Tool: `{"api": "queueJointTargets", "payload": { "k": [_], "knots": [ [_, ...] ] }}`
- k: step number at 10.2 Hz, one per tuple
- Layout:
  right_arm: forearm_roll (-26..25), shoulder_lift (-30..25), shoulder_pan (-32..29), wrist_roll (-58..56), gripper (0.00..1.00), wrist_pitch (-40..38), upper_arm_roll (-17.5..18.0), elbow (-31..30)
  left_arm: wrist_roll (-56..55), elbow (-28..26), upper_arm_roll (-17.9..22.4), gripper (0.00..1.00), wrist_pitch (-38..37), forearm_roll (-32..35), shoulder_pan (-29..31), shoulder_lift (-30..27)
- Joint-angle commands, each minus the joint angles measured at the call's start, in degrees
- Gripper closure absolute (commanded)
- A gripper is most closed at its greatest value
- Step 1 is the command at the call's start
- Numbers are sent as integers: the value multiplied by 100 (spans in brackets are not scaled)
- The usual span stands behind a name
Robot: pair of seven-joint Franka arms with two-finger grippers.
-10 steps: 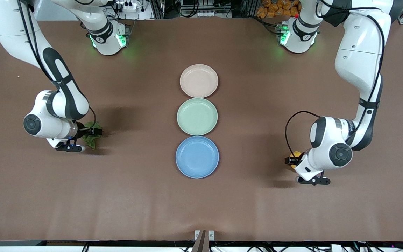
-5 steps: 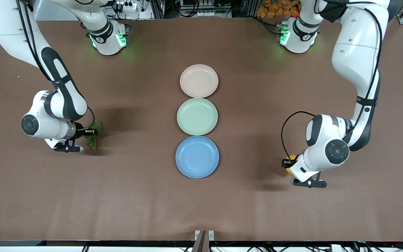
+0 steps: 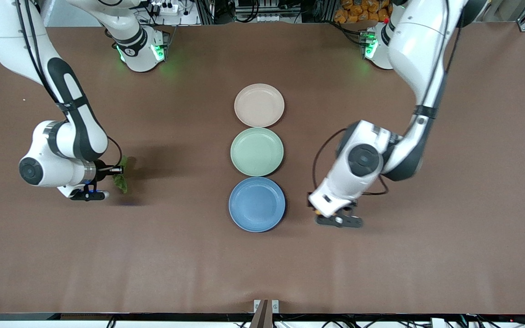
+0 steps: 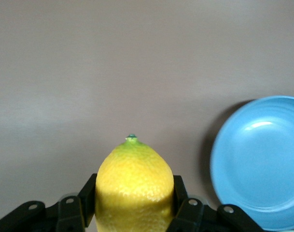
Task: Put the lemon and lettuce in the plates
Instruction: 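Carry the lemon over the blue plate with the left gripper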
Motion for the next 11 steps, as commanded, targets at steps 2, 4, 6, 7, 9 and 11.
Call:
{"api": "queueJointTargets", "payload": {
  "k": [2, 4, 6, 7, 9, 11],
  "knots": [
    [357, -422, 232, 362, 100, -1080, 60, 282, -374, 64, 56, 100, 1012, 21, -511, 267],
    [367, -562, 802, 1458, 100, -1154, 78, 284, -815, 64, 64, 100, 1515, 29, -888, 531],
    [620, -782, 1296, 2296, 100, -1487, 87, 345, -869, 46, 73, 100, 1596, 55, -1083, 690],
    [901, -861, 1419, 2377, 100, -1602, 139, 328, -860, 46, 82, 100, 1605, 64, -1127, 777],
    [1079, -871, 2015, 3497, 100, -1612, 236, 310, -834, 38, 91, 100, 1649, 82, -1145, 927],
    [1088, -862, 2709, 4133, 100, -1559, 236, 301, -843, 46, 91, 100, 1719, 91, -1145, 1024]
  ]
}}
